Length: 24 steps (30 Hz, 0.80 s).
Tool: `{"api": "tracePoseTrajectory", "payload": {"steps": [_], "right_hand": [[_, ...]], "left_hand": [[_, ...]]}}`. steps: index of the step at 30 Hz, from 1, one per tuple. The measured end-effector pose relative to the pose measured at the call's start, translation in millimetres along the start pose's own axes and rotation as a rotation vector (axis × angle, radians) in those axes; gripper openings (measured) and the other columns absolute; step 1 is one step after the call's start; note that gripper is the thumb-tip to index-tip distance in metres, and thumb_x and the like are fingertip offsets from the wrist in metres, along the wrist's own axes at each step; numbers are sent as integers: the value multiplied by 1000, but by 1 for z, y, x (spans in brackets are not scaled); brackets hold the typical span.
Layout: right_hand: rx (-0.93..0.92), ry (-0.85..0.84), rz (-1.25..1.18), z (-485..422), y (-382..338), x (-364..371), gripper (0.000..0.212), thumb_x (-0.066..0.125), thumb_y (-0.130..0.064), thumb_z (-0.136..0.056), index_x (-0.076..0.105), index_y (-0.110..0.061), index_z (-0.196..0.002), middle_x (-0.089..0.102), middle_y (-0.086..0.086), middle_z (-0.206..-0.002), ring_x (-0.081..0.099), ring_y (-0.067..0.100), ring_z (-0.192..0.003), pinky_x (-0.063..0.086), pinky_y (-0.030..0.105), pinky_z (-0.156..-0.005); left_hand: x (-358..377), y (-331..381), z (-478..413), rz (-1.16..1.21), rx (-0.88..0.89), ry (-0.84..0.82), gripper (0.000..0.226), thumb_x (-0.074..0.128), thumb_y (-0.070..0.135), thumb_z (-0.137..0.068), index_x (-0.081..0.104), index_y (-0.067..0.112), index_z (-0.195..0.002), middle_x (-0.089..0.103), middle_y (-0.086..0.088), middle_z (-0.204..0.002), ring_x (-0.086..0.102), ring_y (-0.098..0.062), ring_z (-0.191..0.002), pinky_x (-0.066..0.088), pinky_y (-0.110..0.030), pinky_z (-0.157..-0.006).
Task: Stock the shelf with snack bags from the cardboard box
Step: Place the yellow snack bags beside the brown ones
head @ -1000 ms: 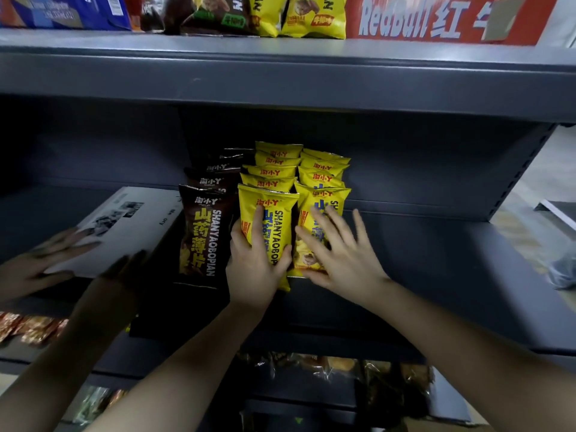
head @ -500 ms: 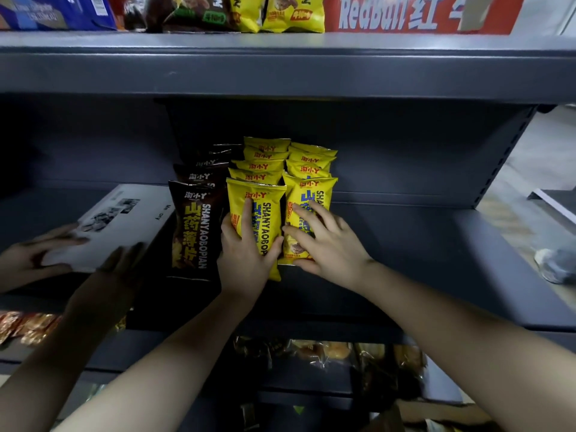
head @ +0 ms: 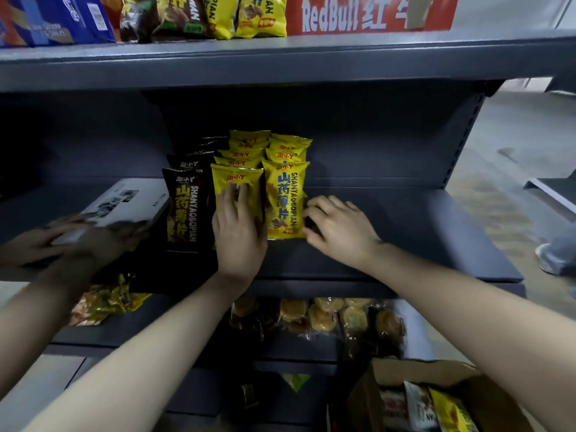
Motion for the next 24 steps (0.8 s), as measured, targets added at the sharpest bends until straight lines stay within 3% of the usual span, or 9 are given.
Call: {"api": "tracePoseTrajectory", "payload": {"steps": [5, 9, 14, 18, 22, 24], "right_hand": [[45, -39, -60, 40, 7, -26, 49, 35, -46, -85, 67, -15, -107, 64, 3, -108, 62, 26, -98, 53, 40, -73], [83, -72, -70, 88, 21, -42, 41, 46, -41, -91, 64, -14, -116, 62, 4, -116, 58, 26, -106, 51, 40, -81], [151, -84, -49, 162, 42, -53, 46, 39, -44, -85, 68, -15, -104, 66, 3, -102, 63, 26, -93, 54, 36, -70], [181, -116, -54, 219, 59, -56, 35, 45, -39, -83, 70, -15, -93, 67, 3, -91, 65, 27, -82, 53, 32, -63], [223, -196, -92, 273, 72, -47, 29, 50, -35, -82, 69, -13, -87, 63, 7, -85, 62, 30, -72, 48, 31, -50], [248, -247, -112, 299, 78, -37, 33, 45, -37, -83, 67, -14, -88, 62, 6, -84, 62, 30, -72, 48, 33, -48]], "left_hand": [[-6, 56, 24, 32, 137, -42, 42, 46, 17, -79, 58, 4, -117, 60, -17, -120, 56, -38, -112, 49, -48, -89], [-5, 107, 53, 67, 222, -67, 37, 39, 17, -78, 63, 4, -101, 65, -16, -100, 60, -36, -91, 48, -40, -75], [14, 160, 110, 189, 313, -141, 37, 39, 13, -81, 63, 6, -108, 63, -10, -109, 57, -29, -98, 47, -39, -84], [38, 193, 159, 239, 367, -245, 37, 40, 13, -80, 64, 10, -108, 62, -6, -107, 53, -24, -100, 44, -36, -84], [71, 210, 204, 190, 364, -423, 32, 45, 10, -80, 65, 9, -105, 62, -7, -106, 54, -27, -100, 46, -35, -81], [88, 213, 223, 159, 314, -585, 30, 51, 5, -83, 62, 11, -110, 58, -6, -115, 52, -29, -110, 45, -35, -82]]}}
Point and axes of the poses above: each hand's wrist, its own z-axis away from the middle knuckle, its own x-axis out of the palm, y = z × x, the point moved 4 cm from there along -z, towards the middle knuckle
